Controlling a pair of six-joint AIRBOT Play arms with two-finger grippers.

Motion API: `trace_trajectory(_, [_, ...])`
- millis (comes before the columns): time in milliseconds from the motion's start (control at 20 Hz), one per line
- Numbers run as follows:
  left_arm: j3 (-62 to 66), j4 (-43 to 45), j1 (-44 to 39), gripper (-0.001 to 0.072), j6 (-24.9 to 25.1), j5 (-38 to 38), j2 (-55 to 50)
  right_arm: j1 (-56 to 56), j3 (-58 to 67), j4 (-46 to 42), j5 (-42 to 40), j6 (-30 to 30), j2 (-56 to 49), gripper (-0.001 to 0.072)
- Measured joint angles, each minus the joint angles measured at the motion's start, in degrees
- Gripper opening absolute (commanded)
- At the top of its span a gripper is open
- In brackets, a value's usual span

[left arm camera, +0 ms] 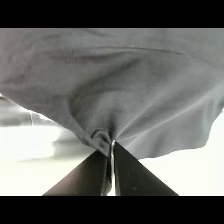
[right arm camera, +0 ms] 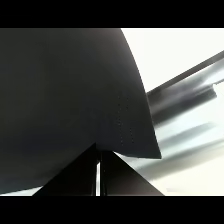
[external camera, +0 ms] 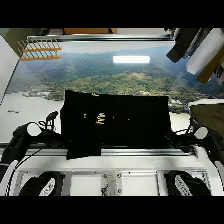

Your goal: Fold the clothes and pants, and hang the long-sleeved shirts on hangers.

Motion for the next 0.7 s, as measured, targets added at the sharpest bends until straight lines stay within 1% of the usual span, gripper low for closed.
trace_trajectory(150, [2.7, 0.1, 1.5, 0.0005, 0.7, -6.0, 4.0, 0.0, 5.3, -2.7, 5.7, -2.5, 0.0, 0.001])
trace_trajectory(300, [6.4, 0.1, 1.5, 0.0006, 0.9, -8.9, 4.6, 0.0, 11.0, -4.6, 10.3, -4.2, -1.1, 0.001])
trace_trajectory(450, [11.8, 0.2, 0.1, 0.0006, 2.0, -9.5, 0.3, 0.5, 16.5, -5.6, 13.0, -5.5, -4.5, 0.001])
trace_trajectory(700, [22.8, 0.2, -0.1, 0.0006, 3.8, -6.7, -12.4, 2.0, 26.3, -6.1, 14.1, -6.7, -14.1, 0.001])
